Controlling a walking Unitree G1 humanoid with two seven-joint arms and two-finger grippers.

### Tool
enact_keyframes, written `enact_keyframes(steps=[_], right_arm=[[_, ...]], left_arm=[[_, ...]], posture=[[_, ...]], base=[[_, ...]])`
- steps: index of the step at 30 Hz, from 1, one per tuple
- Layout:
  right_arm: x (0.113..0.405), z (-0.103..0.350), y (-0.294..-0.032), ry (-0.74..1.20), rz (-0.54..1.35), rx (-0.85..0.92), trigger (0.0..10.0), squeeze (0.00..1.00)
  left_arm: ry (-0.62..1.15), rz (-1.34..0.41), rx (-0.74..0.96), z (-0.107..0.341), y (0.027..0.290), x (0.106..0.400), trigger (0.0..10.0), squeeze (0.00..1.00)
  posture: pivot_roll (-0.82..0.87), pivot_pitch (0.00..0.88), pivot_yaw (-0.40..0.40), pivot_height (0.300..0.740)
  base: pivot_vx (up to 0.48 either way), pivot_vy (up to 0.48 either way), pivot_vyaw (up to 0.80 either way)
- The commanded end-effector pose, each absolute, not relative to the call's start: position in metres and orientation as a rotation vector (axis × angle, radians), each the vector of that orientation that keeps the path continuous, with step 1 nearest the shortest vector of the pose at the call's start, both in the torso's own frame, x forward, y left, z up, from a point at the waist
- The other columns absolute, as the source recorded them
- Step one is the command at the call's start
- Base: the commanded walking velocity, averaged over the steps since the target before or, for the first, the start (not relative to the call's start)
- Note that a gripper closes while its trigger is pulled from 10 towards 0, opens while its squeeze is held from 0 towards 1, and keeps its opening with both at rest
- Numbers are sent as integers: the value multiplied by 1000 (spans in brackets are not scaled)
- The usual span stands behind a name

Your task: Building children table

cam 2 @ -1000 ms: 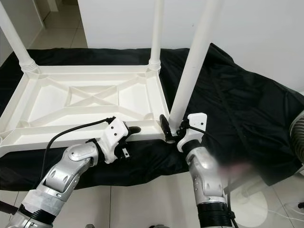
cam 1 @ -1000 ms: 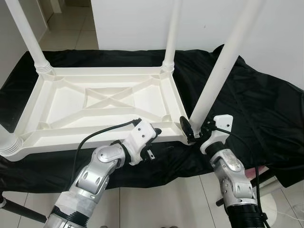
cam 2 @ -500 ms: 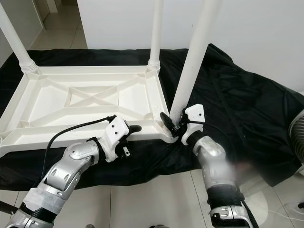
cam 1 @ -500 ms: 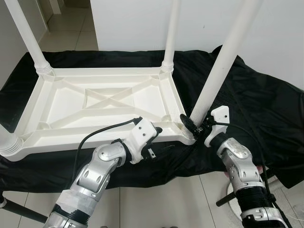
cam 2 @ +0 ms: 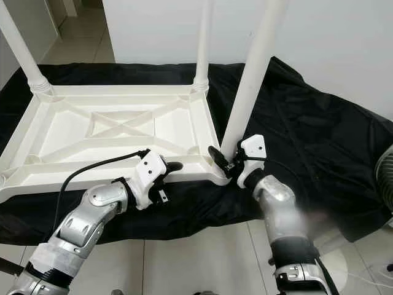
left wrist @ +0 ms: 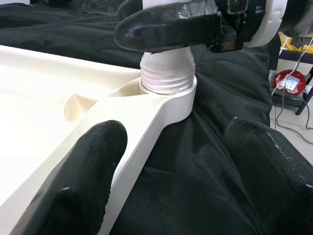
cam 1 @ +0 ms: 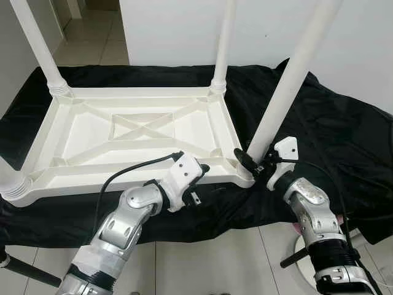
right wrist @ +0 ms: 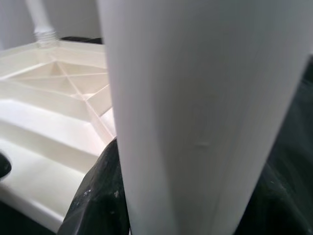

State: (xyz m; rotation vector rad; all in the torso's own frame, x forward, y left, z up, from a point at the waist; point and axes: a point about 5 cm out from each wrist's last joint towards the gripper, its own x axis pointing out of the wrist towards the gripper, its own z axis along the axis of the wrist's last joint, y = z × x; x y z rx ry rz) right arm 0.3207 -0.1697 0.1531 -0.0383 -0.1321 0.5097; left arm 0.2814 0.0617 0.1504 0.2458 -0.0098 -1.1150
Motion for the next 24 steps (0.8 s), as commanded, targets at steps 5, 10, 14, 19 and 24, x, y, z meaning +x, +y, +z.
enact_keyframes(steps=[5,10,14,19,24], right_arm=[[316,149,-161,-86,363,51,10000,0],[308,143,-150,-51,99,99,10000,0],[302,139,-143,-35,-17,125,10000,0],[294,136,-121,-10,-107,188,10000,0],[292,139,-114,-7,-65,197,10000,0]], left_arm=[[0,-1086,256,147,64,281,10000,0],[3,-1085,252,146,63,280,10000,0],[3,-1086,249,146,63,280,10000,0],[0,-1083,246,146,62,280,10000,0],[1,-1082,246,146,61,280,10000,0]], posture=[[-72,67,-26,740],[-76,69,-28,740],[-77,70,-29,740],[-76,72,-36,740],[-78,71,-39,740]], base=[[0,0,0],[0,0,0],[0,0,0],[0,0,0],[0,0,0]])
